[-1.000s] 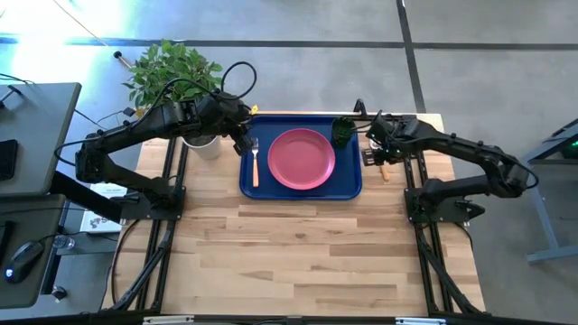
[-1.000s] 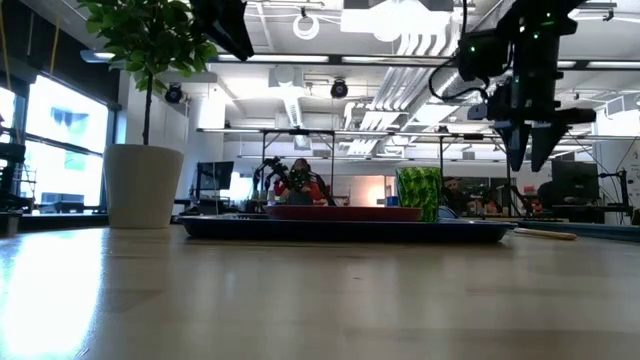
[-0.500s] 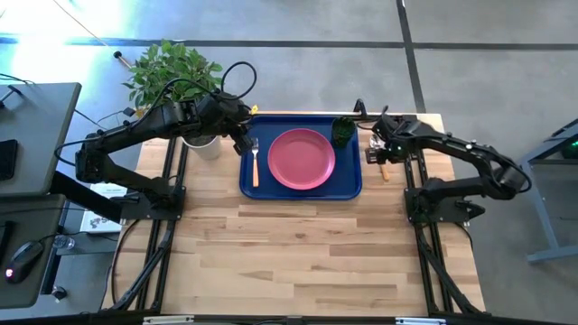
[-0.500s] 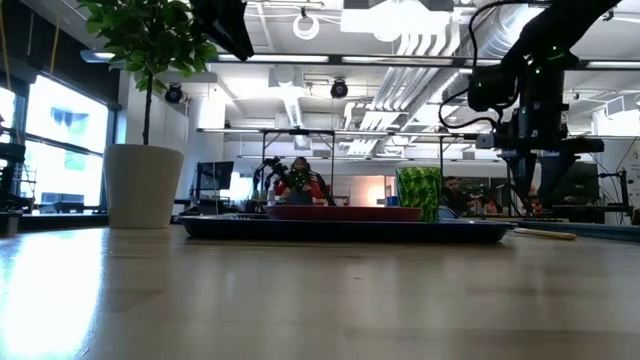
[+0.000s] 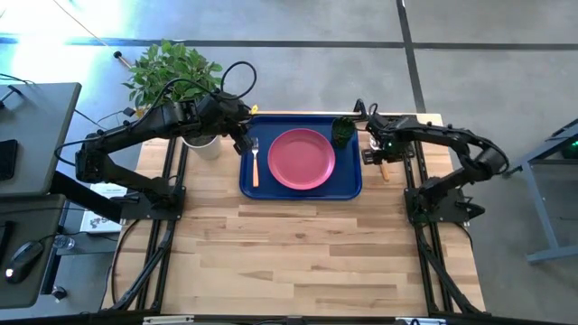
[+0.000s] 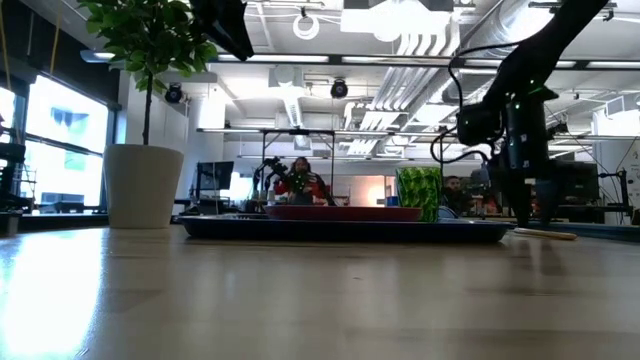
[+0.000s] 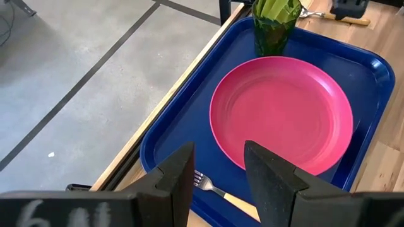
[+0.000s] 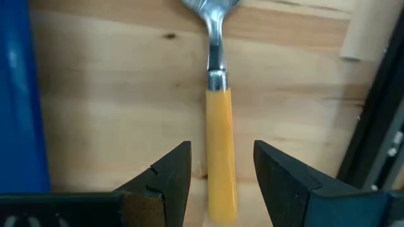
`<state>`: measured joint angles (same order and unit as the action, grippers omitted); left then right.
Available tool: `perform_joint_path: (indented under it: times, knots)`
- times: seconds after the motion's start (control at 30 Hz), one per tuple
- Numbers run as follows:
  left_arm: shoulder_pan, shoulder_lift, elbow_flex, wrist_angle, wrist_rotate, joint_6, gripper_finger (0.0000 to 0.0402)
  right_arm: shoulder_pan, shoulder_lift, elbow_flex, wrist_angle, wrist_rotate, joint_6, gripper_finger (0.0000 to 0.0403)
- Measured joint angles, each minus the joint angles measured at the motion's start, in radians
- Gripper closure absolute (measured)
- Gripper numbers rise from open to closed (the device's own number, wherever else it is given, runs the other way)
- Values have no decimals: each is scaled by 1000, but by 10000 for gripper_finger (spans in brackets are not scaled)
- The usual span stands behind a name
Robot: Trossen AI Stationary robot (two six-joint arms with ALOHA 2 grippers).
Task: Pick and place plate/cup/fork/spoon on tray
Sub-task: Put the yellow spoon on the blue serving tray
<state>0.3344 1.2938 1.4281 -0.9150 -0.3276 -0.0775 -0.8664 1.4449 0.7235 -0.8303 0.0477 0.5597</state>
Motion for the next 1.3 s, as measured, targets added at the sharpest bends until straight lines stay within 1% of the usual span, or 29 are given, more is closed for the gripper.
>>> perform_joint_path:
  times: [0.13, 0.3, 0.67, 0.87, 1.13, 1.3]
  knots:
    - [0, 0, 0, 0, 0, 0, 273, -31, 43, 0, 41, -4, -20, 242]
    - [0, 0, 0, 0, -2, -1, 273, -58, 71, 1, 43, -51, -30, 247]
    - [0, 0, 0, 0, -2, -25, 273, -58, 84, 4, 45, -64, -20, 324]
    - [0, 0, 0, 0, -2, -25, 273, -58, 84, 4, 44, -63, -19, 353]
    - [0, 0, 0, 0, -2, -24, 273, -58, 86, 16, 24, -59, -19, 364]
    - [0, 0, 0, -1, -1, -24, 273, -58, 89, 79, -46, -10, -18, 365]
